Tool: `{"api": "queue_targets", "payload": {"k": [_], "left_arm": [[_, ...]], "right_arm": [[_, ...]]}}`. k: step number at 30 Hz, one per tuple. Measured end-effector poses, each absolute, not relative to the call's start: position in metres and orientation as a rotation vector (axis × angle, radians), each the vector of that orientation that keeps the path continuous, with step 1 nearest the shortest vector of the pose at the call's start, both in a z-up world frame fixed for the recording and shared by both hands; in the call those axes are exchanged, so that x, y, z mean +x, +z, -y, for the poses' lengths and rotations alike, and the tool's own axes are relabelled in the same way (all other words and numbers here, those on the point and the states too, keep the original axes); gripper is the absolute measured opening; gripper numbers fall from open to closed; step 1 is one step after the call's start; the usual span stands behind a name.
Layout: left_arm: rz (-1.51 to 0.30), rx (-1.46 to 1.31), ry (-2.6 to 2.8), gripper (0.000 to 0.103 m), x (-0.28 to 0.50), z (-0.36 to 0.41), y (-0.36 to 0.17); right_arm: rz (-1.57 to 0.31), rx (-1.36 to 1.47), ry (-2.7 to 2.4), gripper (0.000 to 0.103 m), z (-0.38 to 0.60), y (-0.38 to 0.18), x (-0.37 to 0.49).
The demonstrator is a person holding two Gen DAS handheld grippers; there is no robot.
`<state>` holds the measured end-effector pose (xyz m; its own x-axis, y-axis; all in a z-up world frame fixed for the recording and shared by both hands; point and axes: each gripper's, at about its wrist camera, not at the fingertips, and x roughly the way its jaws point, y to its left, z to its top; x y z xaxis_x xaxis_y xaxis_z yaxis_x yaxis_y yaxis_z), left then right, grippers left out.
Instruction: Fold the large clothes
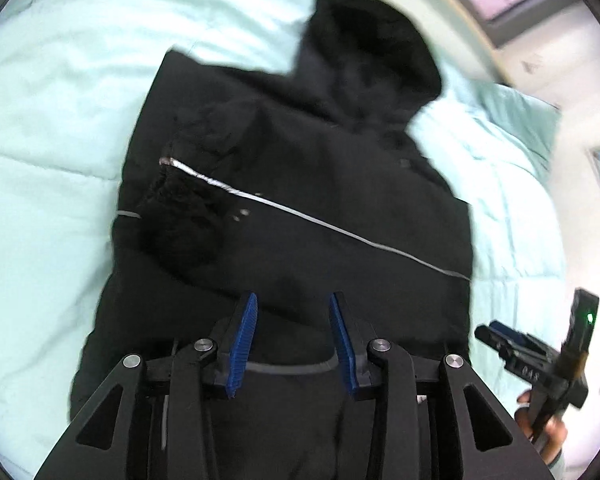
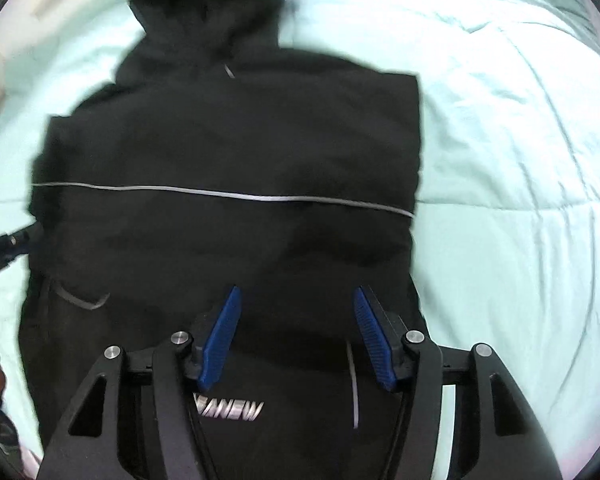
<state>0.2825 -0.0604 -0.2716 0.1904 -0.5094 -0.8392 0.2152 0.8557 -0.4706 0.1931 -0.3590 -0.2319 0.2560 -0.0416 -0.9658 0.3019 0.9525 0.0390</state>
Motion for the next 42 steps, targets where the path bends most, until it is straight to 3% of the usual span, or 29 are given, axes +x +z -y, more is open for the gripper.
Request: {"api": "queue_targets", "payload": {"k": [10, 14, 20, 32, 39, 40, 41, 42], "left_arm": [[-1.166, -0.131, -0.686, 0.040, 0.285, 0.025, -0.181], [-1.111, -0.077, -0.740, 0.047, 0.310, 0.040, -0.151], [-1.047, -0.088, -0.748, 0.055, 0.362, 0.066, -0.130], [-1.039, -0.001, -0.599, 0.055, 0.531, 0.160, -0.208], [-1.045, 0.056, -0.455, 0.055, 0.629, 0.207, -0.268], [-1.047, 0.042, -0.448, 0.050, 0.637, 0.206, -0.272], [-1.047, 0.006, -0.446, 0.023, 0.646, 0.202, -0.276], [-1.068, -0.057, -0.478, 0.009, 0.654, 0.193, -0.278]], "right_arm": [[-1.113, 0.365, -0.320, 0.064, 0.318, -0.151, 0.155], [-1.051, 0.371, -0.330, 0.074, 0.302, -0.129, 0.162], [-1.025, 0.311, -0.302, 0.074, 0.315, -0.109, 0.219], [-0.967, 0.281, -0.274, 0.074, 0.402, -0.186, 0.422], [-1.036, 0.249, -0.293, 0.074, 0.437, -0.250, 0.518], [-1.057, 0.243, -0.301, 0.074, 0.440, -0.262, 0.530], [-1.079, 0.252, -0.292, 0.072, 0.442, -0.274, 0.540], [-1.092, 0.256, -0.286, 0.060, 0.444, -0.283, 0.545]]}}
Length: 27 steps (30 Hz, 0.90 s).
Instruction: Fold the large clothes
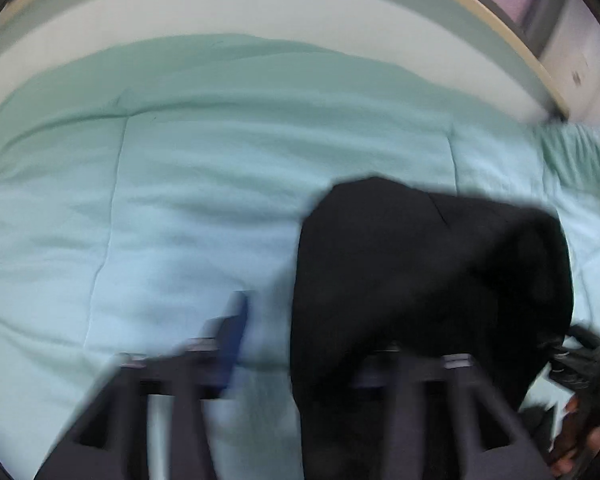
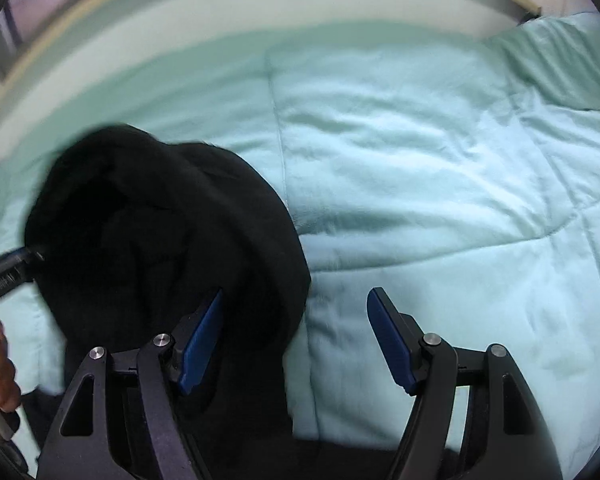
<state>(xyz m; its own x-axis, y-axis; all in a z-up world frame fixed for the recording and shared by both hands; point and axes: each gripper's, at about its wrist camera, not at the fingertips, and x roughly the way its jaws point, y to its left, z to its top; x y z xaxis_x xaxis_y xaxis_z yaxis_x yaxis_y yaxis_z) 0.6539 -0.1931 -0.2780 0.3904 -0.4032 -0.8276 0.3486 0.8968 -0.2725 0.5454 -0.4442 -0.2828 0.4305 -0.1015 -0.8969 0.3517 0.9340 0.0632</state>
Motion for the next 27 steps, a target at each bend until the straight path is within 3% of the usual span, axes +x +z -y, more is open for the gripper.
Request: {"api": "queue_targets", "payload": {"k": [1, 5, 7, 11, 12, 15, 17, 20, 27], "left_arm": [[-1.080, -0.106, -0.495, 0.009, 0.657, 0.185, -0.276], [-0.991, -0.307, -0.649, 0.012, 0.634, 0.127, -0.243], [-1.058, -0.306, -0.667, 0.012, 0.629, 0.117, -0.260], [-1.335, -0.195, -0.576, 0.016, 0.646, 0.128, -0.366], [-1.317, -0.240, -0.597, 0.016, 0.648, 0.123, -0.370], [-1.290, -0.259, -0.621, 0.026, 0.645, 0.109, -0.347], [-1.234, -0.153, -0.625, 0.047, 0.629, 0.102, -0.327], [-1.196, -0.022, -0.665, 0.051, 0.607, 0.091, -0.299], [-0.992, 0.087, -0.839, 0.051, 0.579, 0.114, -0.208]], "right_arm": [[-1.114, 0.243, -0.295, 0.001, 0.448, -0.288, 0.551], [-0.923, 0.307, -0.237, 0.004, 0.458, -0.245, 0.516], [-0.876, 0.308, -0.218, 0.004, 0.457, -0.243, 0.495], [-1.110, 0.345, -0.229, 0.005, 0.463, -0.330, 0.512], [-1.155, 0.370, -0.214, 0.006, 0.465, -0.349, 0.517], [-1.157, 0.404, -0.201, 0.019, 0.470, -0.345, 0.512], [-1.151, 0.408, -0.191, 0.041, 0.473, -0.329, 0.499], [-1.113, 0.382, -0.147, 0.055, 0.474, -0.302, 0.468], [-0.968, 0.304, -0.066, 0.056, 0.452, -0.222, 0.460]]}}
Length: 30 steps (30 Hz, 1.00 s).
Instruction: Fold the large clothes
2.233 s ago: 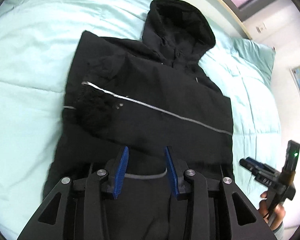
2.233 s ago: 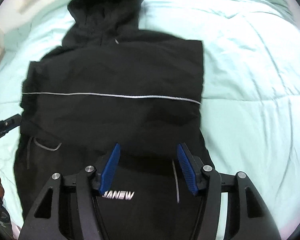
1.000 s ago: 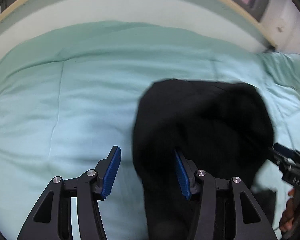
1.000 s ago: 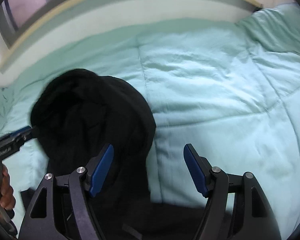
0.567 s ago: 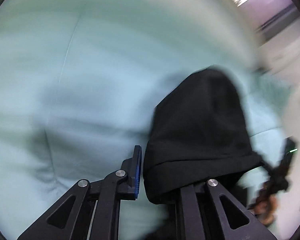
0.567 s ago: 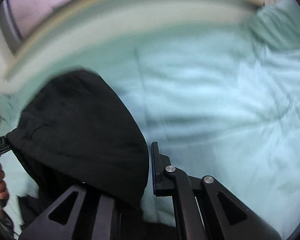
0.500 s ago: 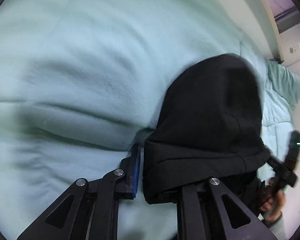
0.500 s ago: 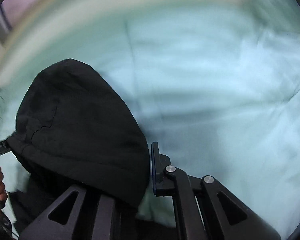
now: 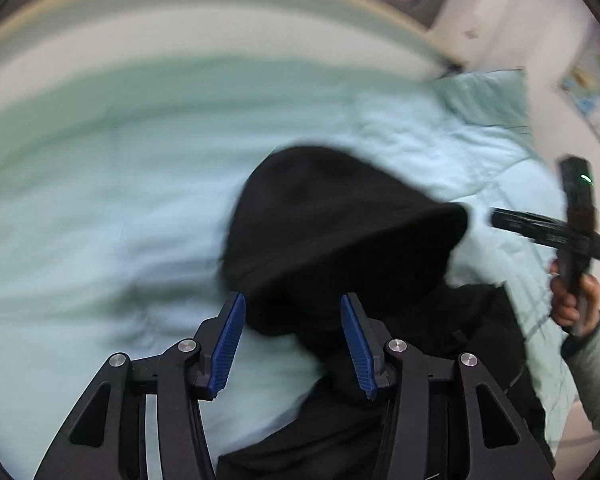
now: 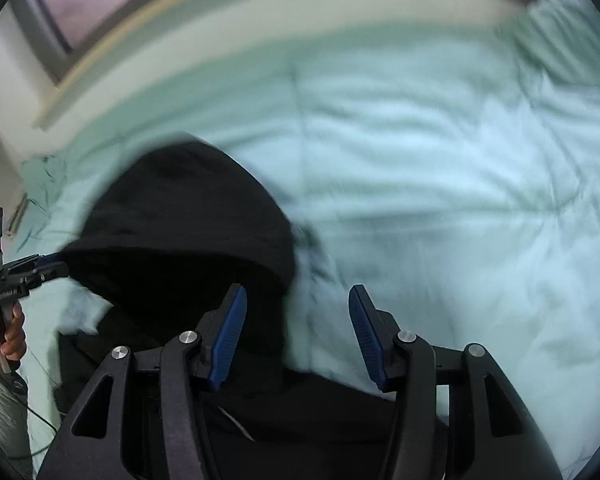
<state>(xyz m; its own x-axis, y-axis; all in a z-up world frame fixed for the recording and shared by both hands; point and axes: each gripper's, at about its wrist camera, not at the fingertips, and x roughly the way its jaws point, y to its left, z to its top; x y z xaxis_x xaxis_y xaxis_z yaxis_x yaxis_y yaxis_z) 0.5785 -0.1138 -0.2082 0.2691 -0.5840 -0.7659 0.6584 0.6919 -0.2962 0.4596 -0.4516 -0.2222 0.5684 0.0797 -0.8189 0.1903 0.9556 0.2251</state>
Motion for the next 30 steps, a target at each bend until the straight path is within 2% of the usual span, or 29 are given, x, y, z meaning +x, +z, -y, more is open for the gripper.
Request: {"api": "queue_targets", "payload": {"k": [3, 4, 6, 8, 12, 14, 15, 19, 22, 25, 27, 30], "left_arm": [[-0.949, -0.119, -1.033, 0.056, 0.587, 0.117, -0.183], [-0.941, -0.168, -1.063, 0.060, 0.590, 0.119, -0.181], [-0.955, -0.259, -1.074, 0.061, 0.611, 0.133, -0.189], [-1.051, -0.226, -0.977, 0.060, 0.633, 0.153, -0.220], [-1.381, -0.078, -0.872, 0.060, 0.646, 0.163, -0.321], [-1.349, -0.063, -0.865, 0.060, 0.641, 0.162, -0.343], [-1.338, -0.065, -0.847, 0.060, 0.640, 0.163, -0.342], [-1.294, -0.009, -0.805, 0.060, 0.633, 0.172, -0.324], [-1.191, 0.037, -0.831, 0.060, 0.617, 0.159, -0.286], [-1.134, -0.020, -0.868, 0.061, 0.612, 0.137, -0.269], [-1.168, -0.097, -0.861, 0.065, 0.622, 0.127, -0.283], [-1.353, -0.123, -0.778, 0.065, 0.637, 0.126, -0.340]], "right_arm": [[-0.944, 0.271, -0.045, 0.056, 0.437, -0.211, 0.489], [-0.939, 0.274, -0.034, 0.056, 0.433, -0.211, 0.497], [-0.923, 0.297, -0.013, 0.056, 0.426, -0.212, 0.511], [-0.964, 0.301, -0.002, 0.056, 0.421, -0.228, 0.531], [-1.202, 0.270, 0.039, 0.056, 0.418, -0.293, 0.552], [-1.314, 0.249, 0.061, 0.056, 0.416, -0.337, 0.551], [-1.310, 0.264, 0.049, 0.056, 0.418, -0.347, 0.549], [-1.273, 0.244, 0.011, 0.057, 0.415, -0.338, 0.547], [-1.220, 0.220, 0.030, 0.057, 0.418, -0.307, 0.532], [-1.116, 0.226, 0.054, 0.058, 0.428, -0.273, 0.512], [-1.099, 0.231, 0.023, 0.059, 0.438, -0.272, 0.510], [-1.207, 0.276, -0.032, 0.059, 0.451, -0.313, 0.525]]}}
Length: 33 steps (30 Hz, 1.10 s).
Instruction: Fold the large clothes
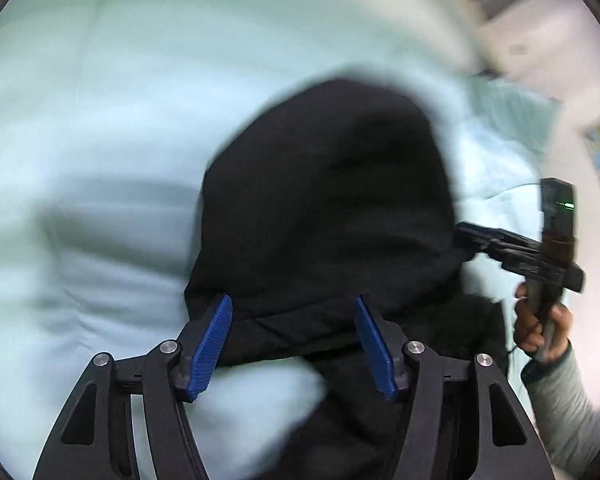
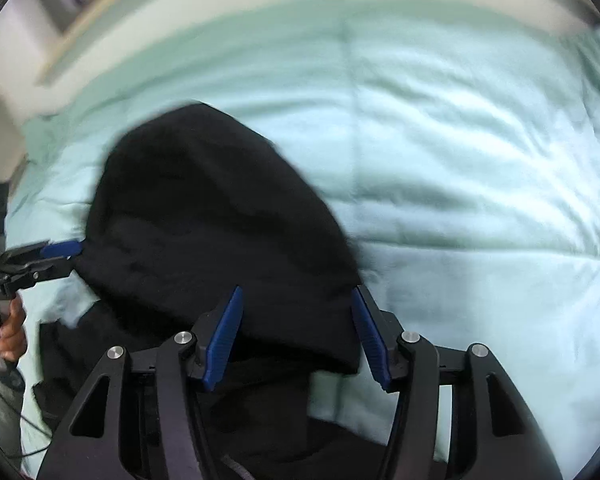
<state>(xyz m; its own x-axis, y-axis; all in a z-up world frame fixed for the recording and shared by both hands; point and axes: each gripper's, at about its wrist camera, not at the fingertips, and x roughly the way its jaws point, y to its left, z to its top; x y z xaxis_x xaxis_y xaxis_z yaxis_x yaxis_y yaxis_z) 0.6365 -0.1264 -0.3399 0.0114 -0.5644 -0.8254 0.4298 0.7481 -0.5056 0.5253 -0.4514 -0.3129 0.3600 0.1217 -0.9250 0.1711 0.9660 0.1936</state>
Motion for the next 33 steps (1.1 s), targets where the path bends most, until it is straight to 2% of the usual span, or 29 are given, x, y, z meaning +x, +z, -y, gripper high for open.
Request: {"api": "queue_targets", "payload": {"k": [2, 4, 8, 12, 14, 17, 21, 25, 26, 27, 28, 29, 31, 32, 33], "left_arm": [[-1.323, -0.093, -0.761, 0.065, 0.635, 0.133, -0.342], [-1.289, -0.003, -0.752, 0.065, 0.629, 0.139, -0.329], [-1.220, 0.010, -0.772, 0.065, 0.626, 0.124, -0.295], [-1.086, -0.135, -0.800, 0.066, 0.642, 0.099, -0.244], [-1.071, -0.202, -0.828, 0.080, 0.661, 0.096, -0.234], [-1.145, -0.208, -0.839, 0.080, 0.695, 0.115, -0.248], [-1.293, -0.218, -0.861, 0.080, 0.721, 0.143, -0.294], [-1.294, -0.249, -0.900, 0.079, 0.711, 0.152, -0.316], [-1.274, -0.227, -0.901, 0.074, 0.707, 0.159, -0.320], [-1.250, -0.197, -0.914, 0.064, 0.701, 0.159, -0.316], [-1.233, -0.164, -0.916, 0.037, 0.694, 0.166, -0.311], [-1.198, -0.107, -0.912, 0.024, 0.686, 0.169, -0.304], [-1.125, -0.071, -0.942, 0.017, 0.669, 0.169, -0.286], [-1.093, -0.064, -0.953, 0.016, 0.663, 0.168, -0.275], [-1.049, -0.049, -0.970, 0.015, 0.648, 0.166, -0.259]], "right_arm": [[-1.282, 0.361, -0.017, 0.059, 0.458, -0.346, 0.532], [-1.266, 0.409, -0.014, 0.061, 0.464, -0.353, 0.533], [-1.240, 0.353, 0.020, 0.061, 0.468, -0.328, 0.527], [-1.155, 0.290, 0.081, 0.062, 0.472, -0.288, 0.530], [-1.123, 0.277, 0.105, 0.068, 0.475, -0.274, 0.544], [-1.107, 0.272, 0.146, 0.075, 0.478, -0.270, 0.567], [-1.162, 0.329, 0.235, 0.076, 0.475, -0.285, 0.608], [-1.239, 0.321, 0.291, 0.076, 0.466, -0.312, 0.635], [-1.264, 0.327, 0.302, 0.076, 0.464, -0.320, 0.642], [-1.277, 0.322, 0.308, 0.076, 0.453, -0.322, 0.641], [-1.277, 0.290, 0.302, 0.070, 0.443, -0.325, 0.641], [-1.267, 0.258, 0.307, 0.049, 0.434, -0.325, 0.641], [-1.223, 0.203, 0.316, 0.024, 0.421, -0.314, 0.627], [-1.188, 0.168, 0.316, 0.018, 0.417, -0.303, 0.616], [-1.153, 0.144, 0.314, 0.018, 0.413, -0.293, 0.606]]}}
